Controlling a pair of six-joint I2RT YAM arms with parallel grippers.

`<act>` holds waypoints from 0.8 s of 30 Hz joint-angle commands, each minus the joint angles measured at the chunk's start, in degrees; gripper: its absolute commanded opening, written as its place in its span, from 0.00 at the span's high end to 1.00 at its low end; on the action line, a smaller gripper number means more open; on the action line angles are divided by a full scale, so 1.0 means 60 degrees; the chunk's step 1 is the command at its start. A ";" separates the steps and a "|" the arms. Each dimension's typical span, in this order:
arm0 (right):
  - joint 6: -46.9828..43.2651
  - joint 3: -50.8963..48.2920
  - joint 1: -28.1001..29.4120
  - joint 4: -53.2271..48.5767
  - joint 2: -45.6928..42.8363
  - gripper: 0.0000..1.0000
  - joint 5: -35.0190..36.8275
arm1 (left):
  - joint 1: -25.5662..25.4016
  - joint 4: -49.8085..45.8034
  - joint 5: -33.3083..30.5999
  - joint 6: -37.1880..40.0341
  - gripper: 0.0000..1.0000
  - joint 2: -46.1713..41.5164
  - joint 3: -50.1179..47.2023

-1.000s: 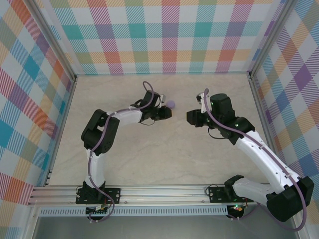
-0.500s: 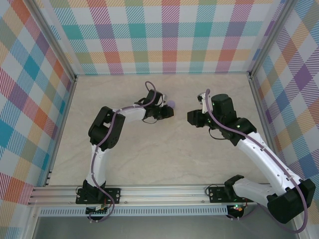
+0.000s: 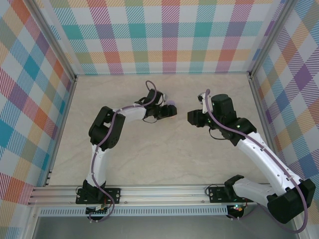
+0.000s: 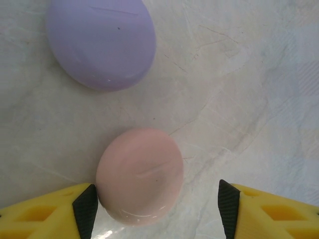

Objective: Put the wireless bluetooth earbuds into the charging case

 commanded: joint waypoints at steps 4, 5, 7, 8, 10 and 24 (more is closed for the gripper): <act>0.0040 -0.0117 0.0008 -0.0225 -0.0043 0.65 0.1005 | 0.0123 -0.1207 -0.1636 0.0940 0.31 -0.1175 -0.0513; 0.0073 -0.0174 0.0012 -0.0235 -0.0026 0.65 0.1288 | 0.0136 -0.1298 -0.1909 0.1059 0.30 -0.1437 -0.0666; 0.0177 -0.0267 0.0007 -0.0211 0.0030 0.65 0.1858 | 0.0136 -0.1456 -0.2408 0.1284 0.30 -0.1974 -0.1004; 0.0261 -0.0327 -0.0002 -0.0153 0.0066 0.65 0.2189 | 0.0130 -0.1531 -0.2709 0.1399 0.30 -0.2303 -0.1205; 0.0426 -0.0443 0.0009 -0.0051 0.0132 0.65 0.2830 | 0.0143 -0.1670 -0.3306 0.1600 0.30 -0.2917 -0.1597; 0.0190 -0.2083 -0.0423 0.1578 0.0386 0.61 0.7004 | 0.0202 -0.2927 -0.7367 0.3200 0.28 -0.6527 -0.3775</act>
